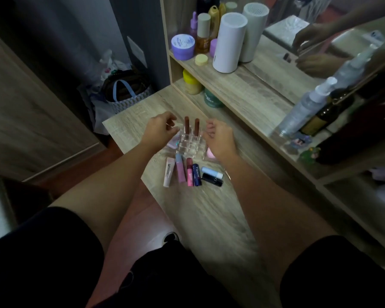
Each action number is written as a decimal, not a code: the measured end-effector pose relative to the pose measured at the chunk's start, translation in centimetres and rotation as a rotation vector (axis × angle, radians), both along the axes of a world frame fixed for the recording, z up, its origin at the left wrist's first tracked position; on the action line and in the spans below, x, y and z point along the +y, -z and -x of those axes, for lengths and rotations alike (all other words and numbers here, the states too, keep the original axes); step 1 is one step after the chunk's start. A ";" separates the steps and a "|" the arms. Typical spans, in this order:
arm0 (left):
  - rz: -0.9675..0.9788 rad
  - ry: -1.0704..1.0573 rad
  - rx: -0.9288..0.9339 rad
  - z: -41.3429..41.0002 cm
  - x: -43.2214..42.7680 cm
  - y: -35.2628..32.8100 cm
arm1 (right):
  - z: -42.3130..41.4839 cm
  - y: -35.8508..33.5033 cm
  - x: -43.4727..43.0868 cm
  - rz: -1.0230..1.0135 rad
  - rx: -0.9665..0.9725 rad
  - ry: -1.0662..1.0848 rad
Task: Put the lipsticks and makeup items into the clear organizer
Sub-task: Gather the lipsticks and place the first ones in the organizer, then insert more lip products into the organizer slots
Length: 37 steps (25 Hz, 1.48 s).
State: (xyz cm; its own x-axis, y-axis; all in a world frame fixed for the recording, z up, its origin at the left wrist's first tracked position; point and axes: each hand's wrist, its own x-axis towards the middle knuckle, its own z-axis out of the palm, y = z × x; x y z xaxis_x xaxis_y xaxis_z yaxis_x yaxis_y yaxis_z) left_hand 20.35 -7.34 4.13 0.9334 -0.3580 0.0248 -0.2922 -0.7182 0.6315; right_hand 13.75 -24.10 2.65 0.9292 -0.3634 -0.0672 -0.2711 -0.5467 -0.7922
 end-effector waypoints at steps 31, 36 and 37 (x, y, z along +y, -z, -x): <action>-0.183 -0.124 0.256 10.5 -0.2 6.6 | 9.4 5.5 -2.5 0.339 0.337 0.031; 0.056 -0.167 0.283 10.4 0.8 5.7 | 10.2 4.2 -2.4 0.117 0.111 0.090; 0.119 -0.173 0.285 10.1 0.9 5.4 | 10.1 3.9 -2.3 0.043 0.094 0.101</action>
State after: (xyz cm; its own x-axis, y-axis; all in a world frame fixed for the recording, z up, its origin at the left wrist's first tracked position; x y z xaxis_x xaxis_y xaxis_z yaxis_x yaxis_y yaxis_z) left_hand 10.22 -6.45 -1.27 0.9554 -0.2037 -0.2138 0.0279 -0.6584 0.7522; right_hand 3.69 -26.45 -1.25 0.8780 -0.4593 -0.1348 -0.3986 -0.5455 -0.7373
